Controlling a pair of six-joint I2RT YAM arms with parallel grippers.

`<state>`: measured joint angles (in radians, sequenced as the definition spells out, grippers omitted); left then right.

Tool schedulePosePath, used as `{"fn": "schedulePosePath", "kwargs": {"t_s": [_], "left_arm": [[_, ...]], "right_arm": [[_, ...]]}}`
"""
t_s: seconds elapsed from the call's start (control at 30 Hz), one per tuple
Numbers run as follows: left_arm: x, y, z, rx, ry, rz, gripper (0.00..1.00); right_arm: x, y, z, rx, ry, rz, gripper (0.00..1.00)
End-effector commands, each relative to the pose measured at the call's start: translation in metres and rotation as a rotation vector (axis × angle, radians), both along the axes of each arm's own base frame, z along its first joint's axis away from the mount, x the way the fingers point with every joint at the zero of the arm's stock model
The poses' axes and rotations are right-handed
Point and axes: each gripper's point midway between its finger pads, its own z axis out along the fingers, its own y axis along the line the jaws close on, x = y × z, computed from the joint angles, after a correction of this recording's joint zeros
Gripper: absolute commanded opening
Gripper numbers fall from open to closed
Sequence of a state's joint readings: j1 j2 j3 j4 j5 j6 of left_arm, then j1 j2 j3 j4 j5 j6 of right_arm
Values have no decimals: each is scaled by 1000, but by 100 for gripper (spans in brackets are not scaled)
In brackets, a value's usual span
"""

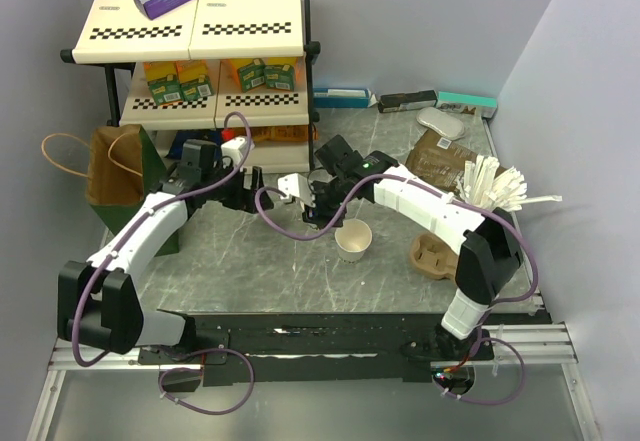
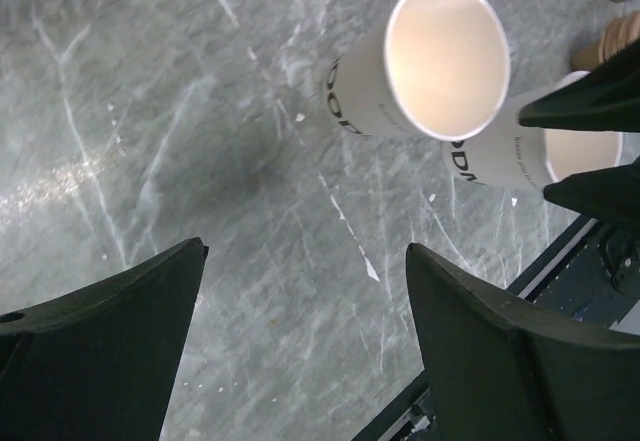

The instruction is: Pack the takeout coffee

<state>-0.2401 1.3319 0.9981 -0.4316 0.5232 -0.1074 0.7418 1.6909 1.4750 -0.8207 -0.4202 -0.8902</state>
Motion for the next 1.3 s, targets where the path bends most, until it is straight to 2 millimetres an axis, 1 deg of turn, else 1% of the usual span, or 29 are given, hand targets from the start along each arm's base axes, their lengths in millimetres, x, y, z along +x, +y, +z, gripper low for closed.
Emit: {"fn": "schedulePosePath", "kwargs": {"t_s": [0.0,0.07,0.1,0.17,0.23,0.37,0.53,0.63,0.67,0.73,0.83,0.87,0.93,1.0,1.07,1.1,1.13,1.17,1.2,1.23,1.27], "left_arm": [[8,12,8,-19,-22,63,88],[10,15,9,-21,-24,73,88],[10,15,9,-24,-25,76,88],[9,13,10,-34,-22,72,88],[9,13,10,-38,-21,72,88],[11,13,10,-37,-20,75,88],[13,13,10,-41,-21,76,88],[14,13,9,-41,-16,76,88],[14,12,9,-43,-15,76,88],[14,12,7,-45,-11,74,88],[16,12,7,-52,-6,78,88],[17,12,7,-55,-1,77,88],[18,12,7,-56,-2,77,88],[18,12,8,-56,-2,77,88],[19,11,8,-58,-2,75,88],[19,11,8,-60,1,75,88],[19,10,7,-63,3,72,88],[19,9,7,-68,7,74,88],[19,9,6,-71,12,71,88],[20,7,6,-77,15,68,87],[20,6,6,-85,23,63,87]], "right_arm": [[8,3,-2,-14,-34,43,56],[11,3,-8,-17,-48,37,55],[17,5,-9,-13,-69,29,54],[22,7,-15,-21,-75,17,52],[28,10,-15,-18,-88,4,51],[31,13,-25,-30,-75,3,48],[30,10,-33,-48,-68,5,42],[31,10,-35,-56,-71,1,32],[33,9,-37,-63,-71,-6,27],[36,10,-37,-64,-74,-13,23],[37,10,-39,-76,-69,-17,15],[37,10,-38,-77,-65,-19,9],[41,10,-32,-71,-78,-34,4],[45,7,-21,-57,-92,-57,0],[56,2,0,-26,-118,-110,0],[59,-1,8,-20,-122,-131,0],[67,-3,22,1,-139,-168,0],[76,-13,34,15,-150,-213,0],[81,-17,43,29,-155,-242,0],[89,-25,58,43,-159,-298,0],[98,-37,67,52,-166,-352,0]]}}
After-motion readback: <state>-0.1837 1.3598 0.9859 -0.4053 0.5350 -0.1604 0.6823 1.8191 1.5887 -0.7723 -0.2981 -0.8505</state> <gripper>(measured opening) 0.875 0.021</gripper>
